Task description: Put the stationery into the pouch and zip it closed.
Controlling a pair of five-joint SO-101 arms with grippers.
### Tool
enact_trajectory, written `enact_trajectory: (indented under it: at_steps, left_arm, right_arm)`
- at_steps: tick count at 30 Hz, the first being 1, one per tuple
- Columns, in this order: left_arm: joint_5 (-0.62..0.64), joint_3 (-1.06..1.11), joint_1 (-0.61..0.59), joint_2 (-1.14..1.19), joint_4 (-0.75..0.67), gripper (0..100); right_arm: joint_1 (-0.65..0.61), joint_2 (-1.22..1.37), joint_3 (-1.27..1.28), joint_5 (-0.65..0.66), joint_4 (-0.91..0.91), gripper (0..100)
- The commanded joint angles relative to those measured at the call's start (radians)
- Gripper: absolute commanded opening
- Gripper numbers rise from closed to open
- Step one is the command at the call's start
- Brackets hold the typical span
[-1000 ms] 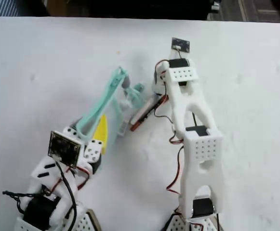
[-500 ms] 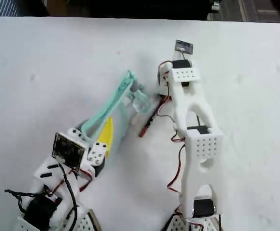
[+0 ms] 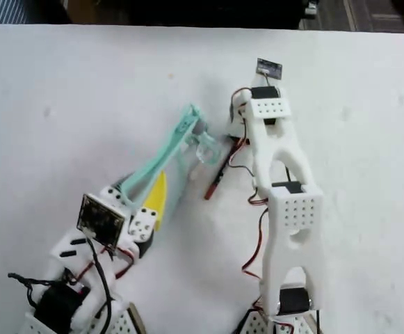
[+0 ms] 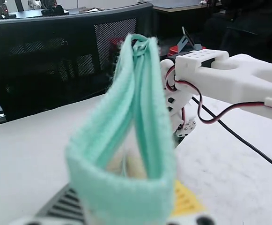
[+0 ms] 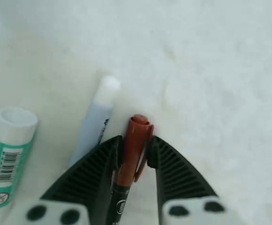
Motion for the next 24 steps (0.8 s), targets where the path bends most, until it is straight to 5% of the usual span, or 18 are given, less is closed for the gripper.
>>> enact_trajectory:
  at_steps: [1,24]
  left_arm:
    - [-0.003,-0.061,0.074,-0.008,0.054,2]
    - [-0.006,-0.051,0.116,-0.008,0.084,2]
  right_arm:
    - [0.004,0.001,-0.009,0.002,-0.01,1.7]
    - [0.005,-0.004,-0.02,0.002,0.051,1.7]
